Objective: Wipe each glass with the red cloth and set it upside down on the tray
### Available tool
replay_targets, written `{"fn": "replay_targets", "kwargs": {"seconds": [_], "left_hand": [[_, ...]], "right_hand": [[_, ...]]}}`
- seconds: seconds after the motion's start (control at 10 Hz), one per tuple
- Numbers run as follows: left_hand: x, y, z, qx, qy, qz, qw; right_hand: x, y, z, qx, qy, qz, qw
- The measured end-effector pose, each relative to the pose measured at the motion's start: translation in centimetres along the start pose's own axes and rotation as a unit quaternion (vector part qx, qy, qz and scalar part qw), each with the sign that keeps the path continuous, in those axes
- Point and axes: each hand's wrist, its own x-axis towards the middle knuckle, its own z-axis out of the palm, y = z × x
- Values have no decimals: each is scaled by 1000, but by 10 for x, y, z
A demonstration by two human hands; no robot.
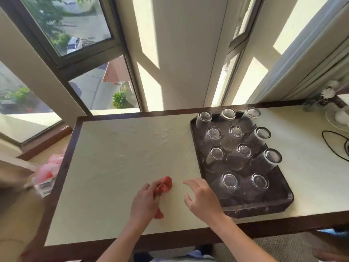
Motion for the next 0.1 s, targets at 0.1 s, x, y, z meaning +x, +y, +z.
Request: {"fn": "replay_targets", "kwargs": {"seconds": [0.1], "left_hand": [[-19,-16,-18,-139,23,-87,986]], "right_hand": [[-7,-1,9,24,-34,8,999]]}}
